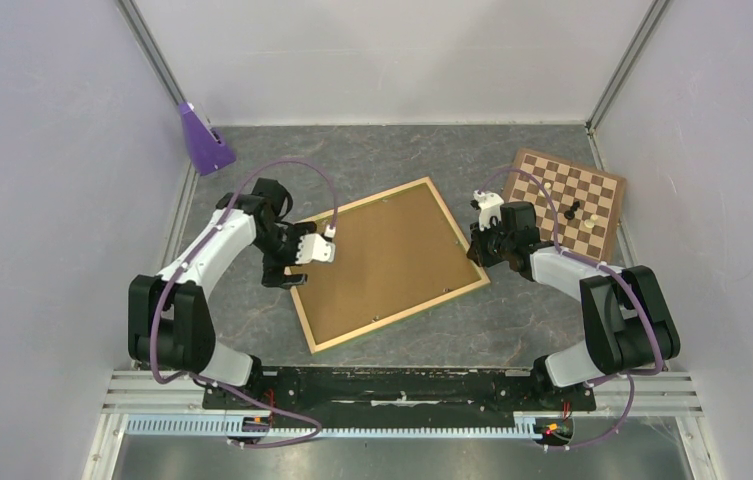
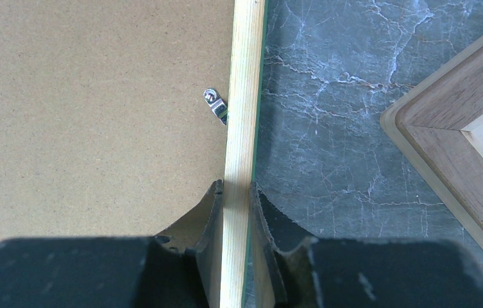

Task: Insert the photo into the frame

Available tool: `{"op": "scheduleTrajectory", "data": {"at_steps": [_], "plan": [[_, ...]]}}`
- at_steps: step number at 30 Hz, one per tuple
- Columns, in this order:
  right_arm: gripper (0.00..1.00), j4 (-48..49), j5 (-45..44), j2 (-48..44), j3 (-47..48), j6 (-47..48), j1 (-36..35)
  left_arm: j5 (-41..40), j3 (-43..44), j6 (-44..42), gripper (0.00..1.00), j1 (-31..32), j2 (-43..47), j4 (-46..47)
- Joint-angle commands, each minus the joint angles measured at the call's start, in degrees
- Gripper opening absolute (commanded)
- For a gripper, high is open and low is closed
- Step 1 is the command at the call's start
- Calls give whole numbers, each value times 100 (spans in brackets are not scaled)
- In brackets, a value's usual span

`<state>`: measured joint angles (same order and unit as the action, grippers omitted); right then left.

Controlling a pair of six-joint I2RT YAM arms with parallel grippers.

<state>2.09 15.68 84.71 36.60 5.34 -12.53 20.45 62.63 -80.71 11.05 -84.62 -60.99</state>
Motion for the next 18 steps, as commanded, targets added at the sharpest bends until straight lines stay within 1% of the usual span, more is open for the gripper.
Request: {"op": "scheduleTrajectory", "data": {"at_steps": [1,4,7,10,15,18], "plan": [[14,127,172,24,53,19,-20,30,-129,-1588,99,257,85,-77],[14,129,176,68,58,19,-20,-99,-339,-1995,98,448,33,-2],[14,125,188,91,58,15,-19,-273,-468,-2050,96,647,-121,142],[14,111,179,74,49,28,-21,-470,-647,-2102,94,684,-190,380],[14,116,204,103,50,28,-1,-681,-830,-1914,88,671,-225,702],[14,116,216,116,49,28,5,-622,-848,-1818,84,596,-227,796]]}}
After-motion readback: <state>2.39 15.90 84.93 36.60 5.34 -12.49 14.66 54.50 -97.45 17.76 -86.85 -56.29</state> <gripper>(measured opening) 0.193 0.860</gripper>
